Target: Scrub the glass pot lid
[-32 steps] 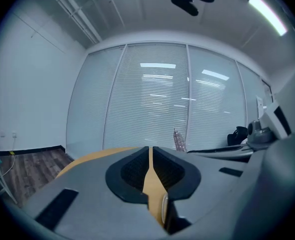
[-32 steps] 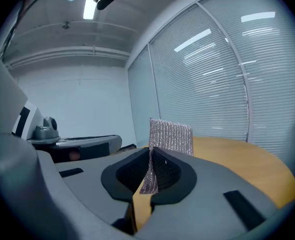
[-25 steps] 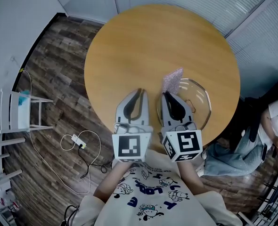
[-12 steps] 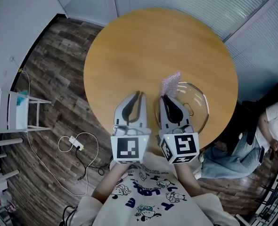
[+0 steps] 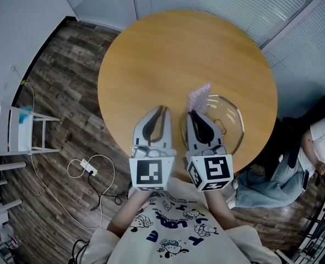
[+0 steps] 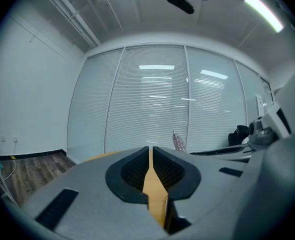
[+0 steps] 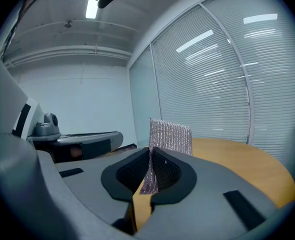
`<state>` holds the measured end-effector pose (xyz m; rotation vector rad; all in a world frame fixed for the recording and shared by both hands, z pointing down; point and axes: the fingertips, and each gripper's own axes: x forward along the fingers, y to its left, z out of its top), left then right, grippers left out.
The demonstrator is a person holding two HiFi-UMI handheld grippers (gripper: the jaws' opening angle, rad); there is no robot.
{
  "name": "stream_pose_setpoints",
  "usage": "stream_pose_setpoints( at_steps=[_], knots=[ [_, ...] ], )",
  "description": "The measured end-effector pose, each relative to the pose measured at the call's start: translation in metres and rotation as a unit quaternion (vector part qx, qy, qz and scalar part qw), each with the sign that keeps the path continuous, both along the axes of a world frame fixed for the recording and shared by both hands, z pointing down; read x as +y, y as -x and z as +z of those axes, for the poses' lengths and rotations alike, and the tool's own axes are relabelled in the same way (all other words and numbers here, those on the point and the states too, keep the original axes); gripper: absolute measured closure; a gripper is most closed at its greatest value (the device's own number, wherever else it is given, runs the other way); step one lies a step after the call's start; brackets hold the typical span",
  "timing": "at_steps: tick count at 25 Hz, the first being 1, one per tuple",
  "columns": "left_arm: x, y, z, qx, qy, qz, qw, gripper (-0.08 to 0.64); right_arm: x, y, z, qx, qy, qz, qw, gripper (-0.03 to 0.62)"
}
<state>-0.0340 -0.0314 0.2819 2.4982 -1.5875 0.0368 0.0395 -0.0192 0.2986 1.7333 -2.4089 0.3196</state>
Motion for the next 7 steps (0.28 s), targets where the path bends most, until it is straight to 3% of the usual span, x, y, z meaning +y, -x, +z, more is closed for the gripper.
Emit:
stream_pose_setpoints(
  at_steps=[7],
  knots=[
    [0.0018, 0.0022, 0.0003, -0.001, -0.001, -0.002, 1.0000, 0.526, 0.0034, 0.0011, 0.0024, 0.005, 0.006, -0.003, 1.000, 0.551]
  ],
)
